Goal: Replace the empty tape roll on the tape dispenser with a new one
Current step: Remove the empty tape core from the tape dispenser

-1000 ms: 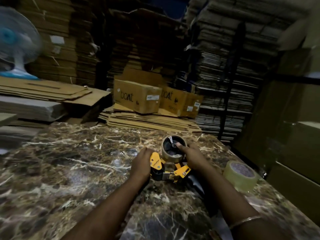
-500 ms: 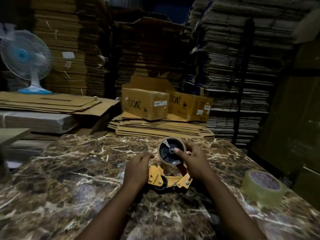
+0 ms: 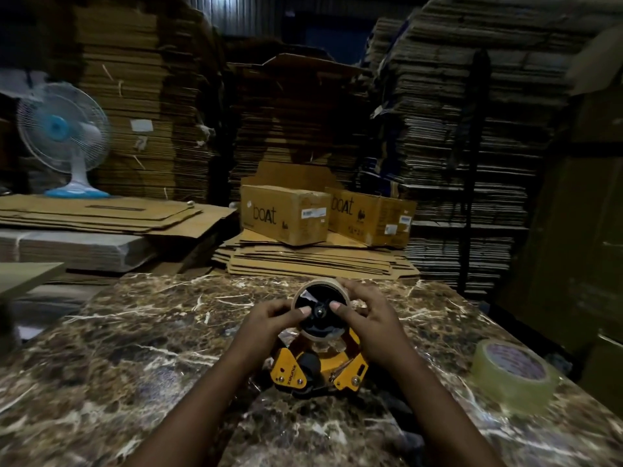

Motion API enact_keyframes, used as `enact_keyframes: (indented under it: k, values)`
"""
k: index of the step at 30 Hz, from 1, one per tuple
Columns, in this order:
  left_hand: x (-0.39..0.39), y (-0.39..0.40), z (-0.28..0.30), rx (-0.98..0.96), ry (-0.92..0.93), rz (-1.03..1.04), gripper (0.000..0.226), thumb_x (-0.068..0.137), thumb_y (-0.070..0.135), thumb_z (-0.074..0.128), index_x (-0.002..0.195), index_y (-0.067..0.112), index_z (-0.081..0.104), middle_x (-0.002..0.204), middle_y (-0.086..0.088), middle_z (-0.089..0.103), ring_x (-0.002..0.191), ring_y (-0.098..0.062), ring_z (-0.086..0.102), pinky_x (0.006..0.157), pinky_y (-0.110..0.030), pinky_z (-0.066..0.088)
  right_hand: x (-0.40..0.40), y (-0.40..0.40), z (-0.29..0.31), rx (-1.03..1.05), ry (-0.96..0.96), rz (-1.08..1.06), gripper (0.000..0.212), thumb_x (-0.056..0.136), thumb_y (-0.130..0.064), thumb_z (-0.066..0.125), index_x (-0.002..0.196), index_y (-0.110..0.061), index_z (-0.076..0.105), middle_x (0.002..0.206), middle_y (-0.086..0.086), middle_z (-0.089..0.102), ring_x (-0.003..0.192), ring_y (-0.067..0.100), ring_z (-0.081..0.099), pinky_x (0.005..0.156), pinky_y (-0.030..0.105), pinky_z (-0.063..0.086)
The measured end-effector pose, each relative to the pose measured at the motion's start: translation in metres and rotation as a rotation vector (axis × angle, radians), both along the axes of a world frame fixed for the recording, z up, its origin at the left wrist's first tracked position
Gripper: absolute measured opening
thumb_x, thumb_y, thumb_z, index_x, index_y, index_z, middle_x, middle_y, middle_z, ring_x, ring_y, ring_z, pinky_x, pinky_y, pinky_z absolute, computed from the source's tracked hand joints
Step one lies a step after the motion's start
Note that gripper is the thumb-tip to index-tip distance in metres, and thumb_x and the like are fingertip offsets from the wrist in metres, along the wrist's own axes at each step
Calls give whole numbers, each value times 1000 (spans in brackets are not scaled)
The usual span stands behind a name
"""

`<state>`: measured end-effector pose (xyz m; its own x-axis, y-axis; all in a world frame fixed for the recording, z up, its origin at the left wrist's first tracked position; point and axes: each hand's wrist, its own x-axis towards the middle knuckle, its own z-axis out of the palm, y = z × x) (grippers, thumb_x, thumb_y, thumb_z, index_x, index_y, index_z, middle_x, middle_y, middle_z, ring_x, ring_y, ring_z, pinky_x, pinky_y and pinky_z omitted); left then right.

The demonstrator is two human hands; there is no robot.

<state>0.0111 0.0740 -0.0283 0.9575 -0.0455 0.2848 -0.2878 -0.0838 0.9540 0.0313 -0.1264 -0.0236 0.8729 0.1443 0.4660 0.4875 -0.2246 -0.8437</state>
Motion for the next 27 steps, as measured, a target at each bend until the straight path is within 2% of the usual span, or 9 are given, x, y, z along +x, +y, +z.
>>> enact_keyframes:
  k: [3, 6, 8, 10, 13, 17, 19, 22, 27]
  values:
    - [-4, -4, 1, 24, -33, 29, 36, 77, 37, 73, 99, 10, 77, 96, -9, 79, 94, -23, 74, 93, -47, 56, 0, 0, 0, 34, 5, -24, 40, 90, -30, 73, 129, -36, 65, 119, 3, 55, 113, 16, 58, 84, 35, 60]
    - [-2, -4, 1, 25, -47, 46, 39, 74, 39, 79, 102, 12, 77, 97, -7, 79, 94, -21, 75, 94, -49, 55, -2, -3, 2, 45, 8, -51, 41, 86, -24, 78, 126, -23, 69, 115, 1, 63, 98, 2, 64, 65, 17, 57]
    - [-1, -4, 1, 10, -72, 73, 46, 68, 44, 78, 104, 16, 77, 101, -4, 78, 98, -21, 73, 95, -50, 55, -2, -4, 3, 53, 7, -58, 40, 86, -19, 78, 124, -16, 68, 104, 4, 65, 87, 2, 66, 58, 11, 53]
    - [0, -4, 0, 11, -93, 117, 57, 61, 55, 78, 106, 19, 77, 106, 0, 77, 105, -20, 70, 95, -50, 53, -3, -5, 4, 45, -9, -58, 38, 86, -17, 77, 122, -16, 68, 98, 3, 66, 87, 8, 66, 57, 9, 52]
    - [3, -5, -1, 27, -115, 164, 51, 64, 47, 84, 106, 18, 77, 103, 1, 77, 103, -18, 70, 90, -44, 56, -4, -4, 5, 13, -29, -85, 35, 84, -18, 79, 117, -21, 66, 87, 2, 65, 81, 10, 68, 56, 15, 55]
    - [5, -8, -3, 17, -123, 182, 40, 72, 31, 84, 106, 12, 76, 100, 0, 77, 97, -17, 73, 82, -35, 58, -3, -2, 3, 7, -23, -119, 37, 78, -26, 85, 106, -17, 64, 86, 7, 66, 75, 15, 72, 62, 40, 64]
    - [5, -8, -4, 14, -118, 184, 45, 69, 36, 84, 106, 12, 76, 100, -1, 77, 95, -16, 73, 80, -33, 59, -5, -1, 5, -3, -23, -128, 37, 76, -26, 86, 104, -17, 64, 85, 4, 66, 73, 12, 72, 61, 37, 64]
    - [5, -6, -2, 17, -93, 173, 55, 61, 47, 84, 104, 13, 76, 97, -2, 78, 94, -16, 74, 85, -41, 60, -6, 0, 5, 13, -11, -129, 37, 74, -25, 88, 101, -18, 64, 82, 1, 69, 72, 12, 73, 59, 29, 62]
    - [2, -4, -1, 56, -71, 166, 26, 75, 31, 82, 94, 14, 77, 90, -4, 79, 87, -17, 76, 87, -48, 59, -5, 0, 3, 25, -18, -132, 40, 69, -28, 91, 101, -16, 71, 88, 1, 75, 77, 13, 76, 65, 36, 65]
